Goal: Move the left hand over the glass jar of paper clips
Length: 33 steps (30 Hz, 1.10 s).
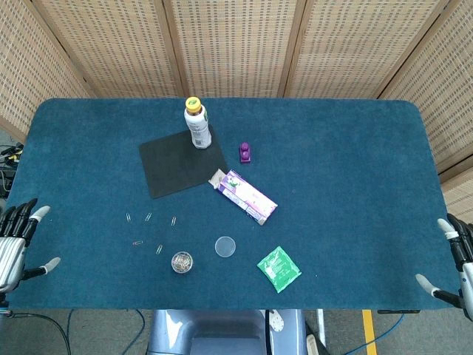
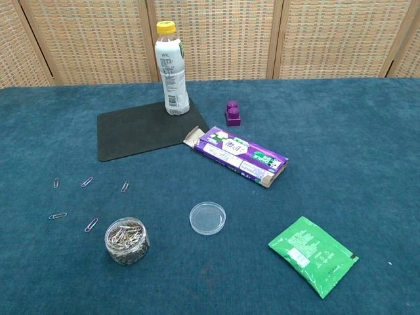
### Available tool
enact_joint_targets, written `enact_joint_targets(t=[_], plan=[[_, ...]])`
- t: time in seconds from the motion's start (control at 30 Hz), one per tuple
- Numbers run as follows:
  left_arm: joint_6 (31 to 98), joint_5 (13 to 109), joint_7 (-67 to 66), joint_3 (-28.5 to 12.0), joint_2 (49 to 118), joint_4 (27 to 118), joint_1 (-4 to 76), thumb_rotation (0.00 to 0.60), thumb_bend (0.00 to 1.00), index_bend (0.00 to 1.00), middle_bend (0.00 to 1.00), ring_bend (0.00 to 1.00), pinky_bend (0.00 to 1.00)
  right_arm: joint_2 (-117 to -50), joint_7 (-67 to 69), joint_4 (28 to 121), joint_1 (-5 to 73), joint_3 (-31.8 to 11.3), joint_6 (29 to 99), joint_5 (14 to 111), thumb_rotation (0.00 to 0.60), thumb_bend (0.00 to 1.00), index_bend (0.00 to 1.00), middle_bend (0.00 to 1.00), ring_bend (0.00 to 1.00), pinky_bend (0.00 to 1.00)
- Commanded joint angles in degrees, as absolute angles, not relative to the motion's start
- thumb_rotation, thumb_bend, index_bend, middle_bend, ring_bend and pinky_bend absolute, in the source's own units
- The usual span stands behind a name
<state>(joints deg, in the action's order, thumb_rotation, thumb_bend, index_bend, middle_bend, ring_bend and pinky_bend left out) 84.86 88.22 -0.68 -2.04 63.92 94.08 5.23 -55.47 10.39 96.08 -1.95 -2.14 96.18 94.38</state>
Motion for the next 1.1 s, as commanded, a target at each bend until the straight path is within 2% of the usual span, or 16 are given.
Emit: enact_joint_targets(t=[0.03, 0.2, 0.37, 0.73, 0.9, 1.1], plan=[[72.18, 82.59, -0.45, -3.06, 67.28, 94.52, 11.38, 0.600, 0.09, 0.24, 0.00, 0.00, 0.00, -55.45, 10.40, 96.02, -1.95, -1.89, 96.11, 94.81, 0.600, 0.00, 0.01, 0.00, 0.00, 0.00], [64.51, 74.92, -6.20, -5.51, 71.49, 93.73, 16.07, 0.600, 0.15, 0.39, 0.00, 0.00, 0.00, -55.49, 10.47, 95.91, -1.69, -1.87, 95.56, 94.68, 0.600, 0.00, 0.01, 0.00, 0.00, 0.00], [59.81, 67.80, -12.31, -6.07, 76.08, 92.01, 19.03, 0.600, 0.23, 0.43, 0.00, 0.00, 0.00, -55.34, 11.10, 95.80, -1.42, -1.95, 94.94, 94.24, 0.600, 0.00, 0.01, 0.00, 0.00, 0.00], [58.55, 61.31, -17.69, -5.89, 81.52, 88.86, 21.16, 0.600, 0.30, 0.47, 0.00, 0.00, 0.00, -55.15, 11.56, 95.85, -0.96, -1.95, 93.86, 93.70, 0.600, 0.00, 0.01, 0.00, 0.00, 0.00], [58.67, 60.33, -18.76, -5.91, 83.44, 87.66, 22.09, 0.600, 0.35, 0.48, 0.00, 0.00, 0.00, -54.98, 12.27, 95.73, -0.95, -2.02, 93.85, 93.46, 0.600, 0.00, 0.01, 0.00, 0.00, 0.00], [59.13, 59.85, -20.25, -5.42, 85.03, 87.42, 22.77, 0.600, 0.37, 0.50, 0.00, 0.00, 0.00, -54.76, 13.01, 95.55, -0.82, -1.98, 93.65, 93.48, 0.600, 0.00, 0.01, 0.00, 0.00, 0.00]])
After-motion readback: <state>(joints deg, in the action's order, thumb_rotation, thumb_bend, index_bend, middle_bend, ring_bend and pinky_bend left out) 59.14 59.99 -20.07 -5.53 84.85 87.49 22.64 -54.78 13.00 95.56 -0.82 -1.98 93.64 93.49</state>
